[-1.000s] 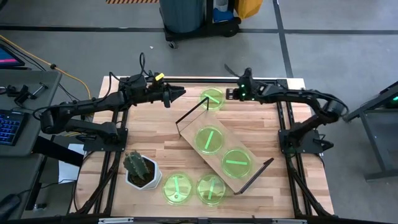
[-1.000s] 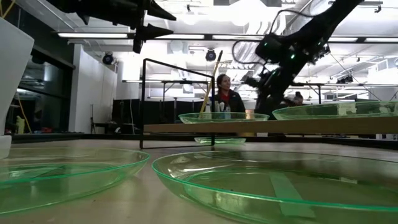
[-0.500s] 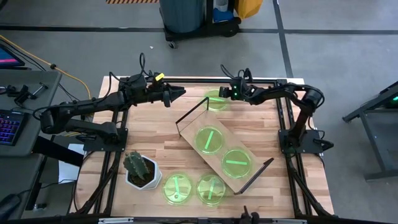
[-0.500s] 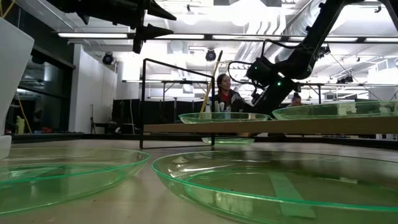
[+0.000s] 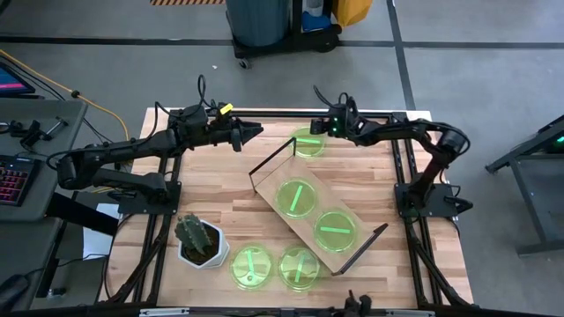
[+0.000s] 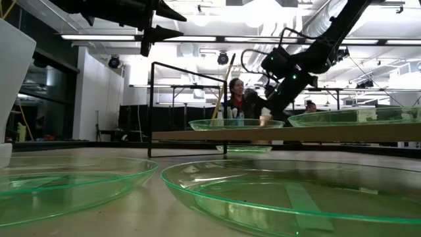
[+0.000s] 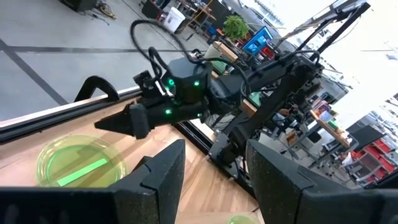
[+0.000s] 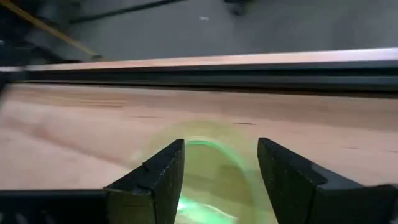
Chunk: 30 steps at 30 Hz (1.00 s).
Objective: Place and stack plates onto a shelf
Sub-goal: Stack the top center transparent green plate on top of the left transparent green plate on the shelf
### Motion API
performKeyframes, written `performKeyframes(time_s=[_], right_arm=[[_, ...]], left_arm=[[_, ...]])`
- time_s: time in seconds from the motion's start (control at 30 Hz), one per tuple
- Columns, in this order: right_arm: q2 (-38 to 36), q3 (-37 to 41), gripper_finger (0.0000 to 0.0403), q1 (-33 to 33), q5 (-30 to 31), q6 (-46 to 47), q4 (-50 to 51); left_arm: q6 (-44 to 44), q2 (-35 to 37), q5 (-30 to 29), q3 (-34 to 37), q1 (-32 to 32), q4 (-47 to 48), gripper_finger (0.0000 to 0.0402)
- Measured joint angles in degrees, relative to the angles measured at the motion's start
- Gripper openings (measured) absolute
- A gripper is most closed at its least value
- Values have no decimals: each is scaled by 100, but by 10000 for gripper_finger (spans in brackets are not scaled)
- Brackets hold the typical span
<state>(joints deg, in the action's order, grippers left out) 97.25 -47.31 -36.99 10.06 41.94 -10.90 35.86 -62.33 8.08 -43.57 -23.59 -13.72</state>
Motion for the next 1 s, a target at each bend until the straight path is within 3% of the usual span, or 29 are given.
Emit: performKeyframes(time_s=[0.13, 0.37, 0.63, 1.0], right_arm=[[147, 77, 188, -121, 112, -36, 326], [603, 390, 188, -109, 61, 291, -307], [634, 409, 178, 151, 31, 344, -526], [920, 383, 142, 550, 545, 830, -328]], left_arm=[[-2, 0, -28, 0, -3, 2, 161], [5, 0, -31, 0, -3, 2, 161], [-2, 0, -118, 0, -2, 3, 161], [-7, 0, -120, 0, -1, 4, 161]])
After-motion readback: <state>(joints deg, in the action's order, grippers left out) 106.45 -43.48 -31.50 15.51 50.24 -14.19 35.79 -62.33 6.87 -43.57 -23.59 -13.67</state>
